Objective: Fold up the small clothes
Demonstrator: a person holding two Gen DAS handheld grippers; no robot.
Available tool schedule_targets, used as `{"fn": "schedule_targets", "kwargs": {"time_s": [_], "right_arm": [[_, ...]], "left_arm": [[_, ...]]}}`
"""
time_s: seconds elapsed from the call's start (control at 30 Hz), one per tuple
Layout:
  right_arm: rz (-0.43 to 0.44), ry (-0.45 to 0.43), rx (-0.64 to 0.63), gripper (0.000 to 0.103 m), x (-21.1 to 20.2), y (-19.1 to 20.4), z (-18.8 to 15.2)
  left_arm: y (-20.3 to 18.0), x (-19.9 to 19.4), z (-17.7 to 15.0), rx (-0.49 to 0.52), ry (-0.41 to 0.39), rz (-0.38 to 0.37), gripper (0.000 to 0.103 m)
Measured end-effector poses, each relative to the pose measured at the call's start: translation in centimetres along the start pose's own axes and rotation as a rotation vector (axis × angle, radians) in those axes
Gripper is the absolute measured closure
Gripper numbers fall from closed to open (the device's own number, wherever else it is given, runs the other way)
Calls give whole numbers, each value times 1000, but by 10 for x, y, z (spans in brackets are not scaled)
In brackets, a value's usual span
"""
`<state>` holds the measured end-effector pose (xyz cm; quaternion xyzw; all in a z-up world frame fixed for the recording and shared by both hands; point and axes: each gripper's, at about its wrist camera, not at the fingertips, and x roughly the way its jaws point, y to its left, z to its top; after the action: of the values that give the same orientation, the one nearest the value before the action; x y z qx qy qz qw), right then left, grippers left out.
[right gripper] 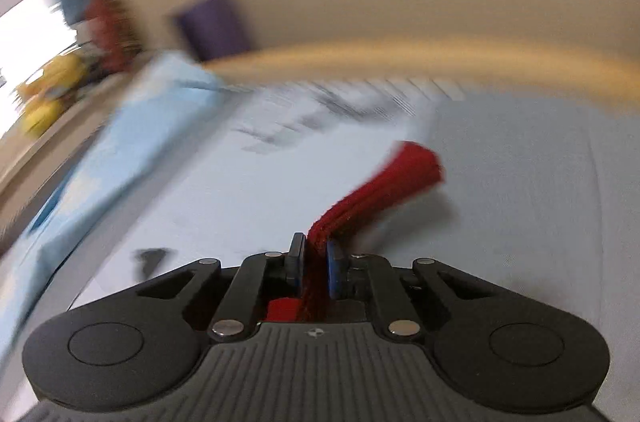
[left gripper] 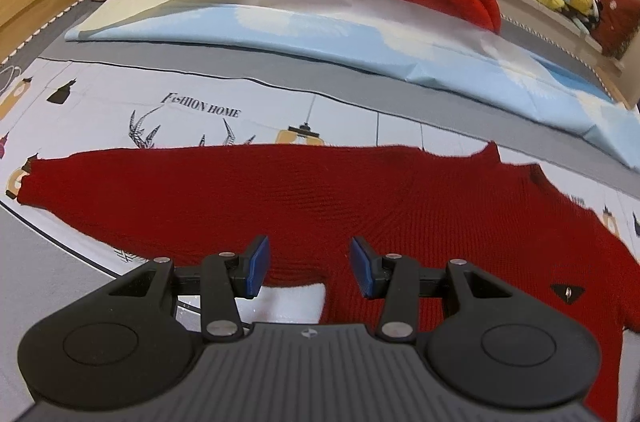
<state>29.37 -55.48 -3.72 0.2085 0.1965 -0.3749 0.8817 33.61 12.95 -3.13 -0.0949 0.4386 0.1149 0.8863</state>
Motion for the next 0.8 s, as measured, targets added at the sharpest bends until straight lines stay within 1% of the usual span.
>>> {"fn": "schedule_targets", "kwargs": {"time_s": [0.03, 0.07, 0.13, 0.2, 0.23, 0.27, 0.3, 0.33, 0.37, 0.4, 0.43, 0.47, 0.5, 0.53, 0.6, 0.63, 0.67, 0.7, 0.73, 0.77, 0.8], "right_arm": [[53, -45, -94, 93, -17, 31, -2], [136, -82, -188, 93, -37, 64, -8], [320, -133, -317, 93, -82, 120, -26], [536, -143, -398, 93, -131, 169, -53], [670, -121, -422, 93, -159, 194, -72], [777, -81, -428, 92, -180, 213, -89], [879, -6, -428, 87, -195, 231, -107], [962, 99, -421, 83, -204, 246, -124], [1024, 226, -416, 70, -208, 260, -142], [1054, 359, -418, 66, -211, 273, -162], [1053, 473, -430, 66, -215, 282, -182], [1031, 549, -460, 66, -218, 288, -194], [997, 592, -486, 66, -221, 290, -200], [948, 610, -496, 66, -225, 289, -202], [847, 614, -486, 64, -232, 280, -196], [778, 619, -478, 64, -230, 275, -189], [705, 619, -451, 63, -227, 266, -179], [668, 618, -416, 62, -220, 260, -173], [643, 612, -353, 61, -215, 247, -162], [635, 595, -294, 60, -212, 234, -155], [623, 573, -254, 60, -206, 222, -148]], "left_arm": [[2, -1, 2, -10, -2, -2, 54], [5, -2, 5, -24, -5, -4, 54], [10, -5, 11, -55, -12, -10, 54], [15, -8, 17, -80, -19, -15, 54], [17, -9, 19, -91, -22, -18, 54], [20, -10, 22, -103, -22, -23, 54], [21, -11, 24, -111, -20, -26, 54], [24, -11, 25, -123, -17, -32, 54], [26, -11, 26, -133, -14, -38, 54], [28, -11, 27, -140, -11, -42, 54], [30, -12, 27, -146, -8, -44, 54], [32, -12, 27, -149, -5, -48, 54], [33, -12, 26, -151, -2, -53, 54], [34, -12, 26, -149, 0, -59, 54], [35, -12, 26, -143, 3, -74, 55], [34, -11, 25, -137, 6, -85, 56], [33, -10, 24, -137, 11, -95, 59], [32, -8, 22, -140, 20, -111, 64], [31, -6, 20, -143, 33, -130, 74], [28, -3, 17, -145, 50, -150, 78], [25, 0, 14, -145, 64, -164, 80]]}}
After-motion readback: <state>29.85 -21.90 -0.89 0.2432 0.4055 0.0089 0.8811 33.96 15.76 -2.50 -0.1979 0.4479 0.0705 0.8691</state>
